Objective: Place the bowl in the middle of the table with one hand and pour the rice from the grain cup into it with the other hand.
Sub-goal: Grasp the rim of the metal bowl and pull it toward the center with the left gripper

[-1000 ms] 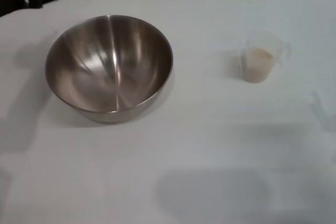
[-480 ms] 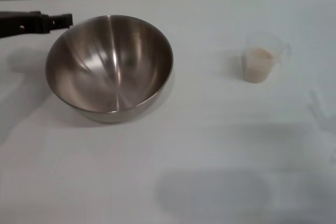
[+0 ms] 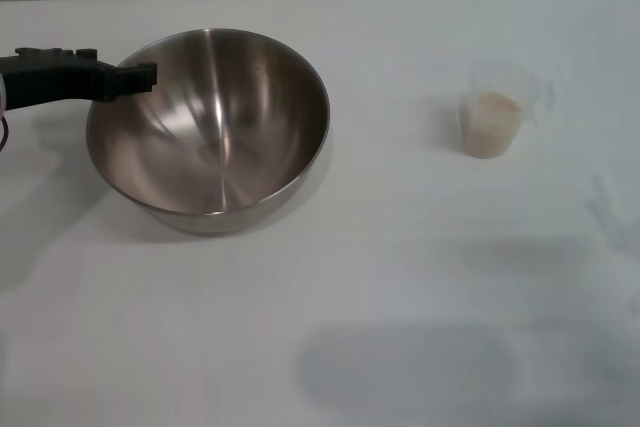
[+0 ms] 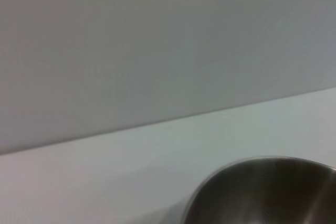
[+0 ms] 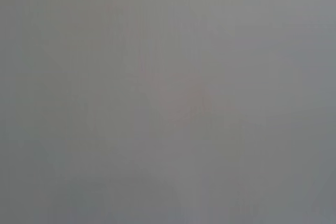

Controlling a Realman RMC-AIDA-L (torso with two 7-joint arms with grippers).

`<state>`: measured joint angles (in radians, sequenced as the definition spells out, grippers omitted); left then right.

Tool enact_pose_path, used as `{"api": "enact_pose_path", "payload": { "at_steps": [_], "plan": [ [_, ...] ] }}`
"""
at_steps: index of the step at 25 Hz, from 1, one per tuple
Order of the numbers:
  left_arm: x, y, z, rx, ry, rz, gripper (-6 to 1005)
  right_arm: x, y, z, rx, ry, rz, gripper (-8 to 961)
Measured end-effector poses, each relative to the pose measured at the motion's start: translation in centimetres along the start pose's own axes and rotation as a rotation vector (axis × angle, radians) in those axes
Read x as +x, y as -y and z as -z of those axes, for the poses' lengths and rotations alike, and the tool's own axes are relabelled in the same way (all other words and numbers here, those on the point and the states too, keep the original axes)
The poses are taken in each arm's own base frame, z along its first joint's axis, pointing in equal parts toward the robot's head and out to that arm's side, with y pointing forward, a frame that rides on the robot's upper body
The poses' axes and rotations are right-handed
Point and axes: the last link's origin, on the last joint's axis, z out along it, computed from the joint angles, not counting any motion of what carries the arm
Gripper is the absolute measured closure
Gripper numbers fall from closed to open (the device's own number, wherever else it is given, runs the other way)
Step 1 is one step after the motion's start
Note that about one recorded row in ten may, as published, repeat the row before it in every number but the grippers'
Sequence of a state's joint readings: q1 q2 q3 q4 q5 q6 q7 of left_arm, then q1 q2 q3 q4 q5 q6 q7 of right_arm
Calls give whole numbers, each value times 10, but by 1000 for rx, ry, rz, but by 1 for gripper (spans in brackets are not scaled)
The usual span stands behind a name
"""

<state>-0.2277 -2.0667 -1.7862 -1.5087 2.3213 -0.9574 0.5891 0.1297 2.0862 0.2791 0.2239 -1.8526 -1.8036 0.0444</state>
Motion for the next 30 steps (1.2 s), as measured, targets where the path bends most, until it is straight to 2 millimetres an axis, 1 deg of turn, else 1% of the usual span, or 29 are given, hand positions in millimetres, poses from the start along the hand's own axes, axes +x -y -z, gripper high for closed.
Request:
{"api": "enact_pose_path", "payload": {
  "at_steps": [5, 13, 22, 30],
  "plan": [
    [0, 3, -3, 35, -25, -14, 208, 1, 0, 1, 2, -12, 0, 117],
    [-7, 9, -7, 68, -7, -26, 207, 3, 0, 1, 1, -24, 0, 117],
    [-16, 16, -15, 94, 3, -31, 206, 4, 0, 1, 1, -32, 0, 117],
    [-27, 19, -26, 87, 46, -10, 208, 6, -1, 0, -1, -43, -2, 116]
  ]
}}
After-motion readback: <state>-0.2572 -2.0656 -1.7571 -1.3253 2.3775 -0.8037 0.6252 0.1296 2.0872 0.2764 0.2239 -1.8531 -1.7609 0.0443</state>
